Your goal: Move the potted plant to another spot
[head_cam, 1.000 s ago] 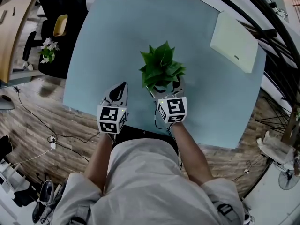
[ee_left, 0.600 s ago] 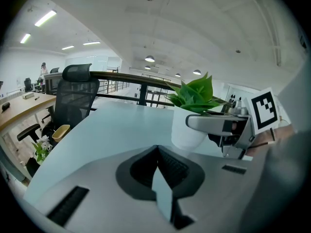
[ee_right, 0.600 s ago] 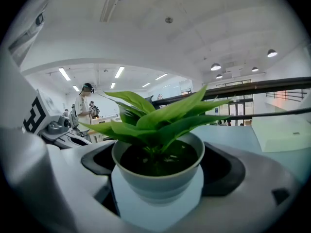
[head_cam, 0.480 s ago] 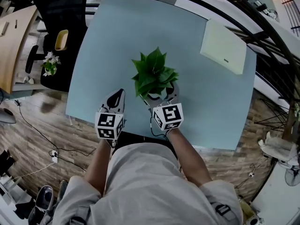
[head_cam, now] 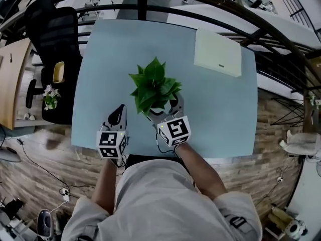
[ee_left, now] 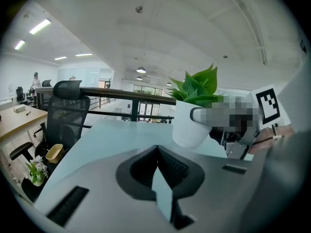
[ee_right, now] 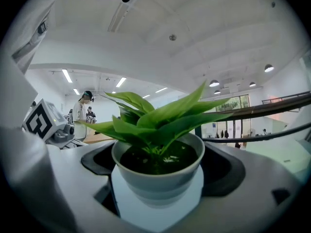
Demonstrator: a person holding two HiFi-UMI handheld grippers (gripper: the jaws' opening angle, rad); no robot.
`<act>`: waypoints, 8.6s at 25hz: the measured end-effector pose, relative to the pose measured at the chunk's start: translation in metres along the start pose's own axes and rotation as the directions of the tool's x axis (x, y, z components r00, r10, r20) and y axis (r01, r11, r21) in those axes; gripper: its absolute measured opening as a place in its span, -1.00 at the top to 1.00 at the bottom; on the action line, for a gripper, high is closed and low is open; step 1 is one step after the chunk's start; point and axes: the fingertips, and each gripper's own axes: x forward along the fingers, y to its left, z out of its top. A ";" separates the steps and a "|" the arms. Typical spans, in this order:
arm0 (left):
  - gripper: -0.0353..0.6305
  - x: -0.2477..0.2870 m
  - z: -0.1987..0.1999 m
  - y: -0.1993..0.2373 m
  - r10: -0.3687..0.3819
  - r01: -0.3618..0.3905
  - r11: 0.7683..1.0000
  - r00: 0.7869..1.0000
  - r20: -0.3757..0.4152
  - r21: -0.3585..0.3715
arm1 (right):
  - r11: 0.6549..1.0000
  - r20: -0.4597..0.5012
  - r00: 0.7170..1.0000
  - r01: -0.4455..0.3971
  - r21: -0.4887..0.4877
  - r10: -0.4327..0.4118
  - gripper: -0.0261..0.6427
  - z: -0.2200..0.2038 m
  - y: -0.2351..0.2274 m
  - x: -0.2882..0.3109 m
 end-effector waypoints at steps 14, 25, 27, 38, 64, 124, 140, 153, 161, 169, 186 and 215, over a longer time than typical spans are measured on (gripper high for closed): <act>0.86 0.001 0.025 -0.041 -0.133 0.131 0.990 0.991 0.030 0.055 | 0.998 0.082 0.995 0.056 -0.020 -0.054 -0.66 0.052 -0.016 -0.038; 0.86 0.003 0.034 -0.080 -0.260 0.258 0.958 0.966 -0.002 0.121 | 0.995 0.092 0.991 0.096 -0.005 -0.095 -0.66 0.059 -0.009 -0.077; 0.86 0.003 0.033 -0.083 -0.262 0.261 0.957 0.965 -0.006 0.126 | 0.996 0.099 0.991 0.094 -0.008 -0.092 -0.66 0.061 -0.009 -0.080; 0.86 0.017 0.028 -0.133 -0.319 0.318 0.937 0.948 -0.019 0.147 | 0.989 0.137 0.980 0.147 -0.013 -0.144 -0.66 0.074 -0.039 -0.120; 0.86 0.082 0.058 -0.303 -0.551 0.545 0.796 0.832 -0.058 0.263 | 0.902 0.188 0.889 0.431 -0.034 -0.418 -0.66 0.096 -0.169 -0.253; 0.86 0.134 -0.056 -0.465 -0.668 0.784 0.557 0.619 -0.413 0.275 | 0.592 -0.027 0.612 0.774 0.222 -0.790 -0.66 -0.050 -0.299 -0.425; 0.86 0.170 -0.074 -0.498 -0.596 0.739 0.615 0.665 -0.450 0.276 | 0.599 -0.109 0.647 0.748 0.287 -0.755 -0.66 -0.109 -0.383 -0.429; 0.86 0.210 -0.087 -0.502 -0.535 0.696 0.672 0.693 -0.484 0.254 | 0.598 -0.184 0.660 0.743 0.301 -0.728 -0.66 -0.150 -0.439 -0.418; 0.86 0.216 -0.089 -0.506 -0.512 0.673 0.699 0.706 -0.488 0.241 | 0.624 -0.211 0.679 0.731 0.274 -0.703 -0.66 -0.162 -0.458 -0.408; 0.86 0.221 -0.098 -0.497 -0.489 0.649 0.732 0.713 -0.502 0.208 | 0.644 -0.231 0.689 0.725 0.245 -0.687 -0.67 -0.171 -0.464 -0.399; 0.86 0.208 -0.106 -0.491 -0.502 0.670 0.719 0.684 -0.528 0.184 | 0.665 -0.281 0.690 0.721 0.192 -0.667 -0.70 -0.181 -0.431 -0.396; 0.86 0.173 -0.072 -0.418 -0.534 0.621 0.780 0.729 -0.428 0.084 | 0.692 -0.446 0.660 0.713 0.116 -0.604 -0.06 -0.178 -0.287 -0.405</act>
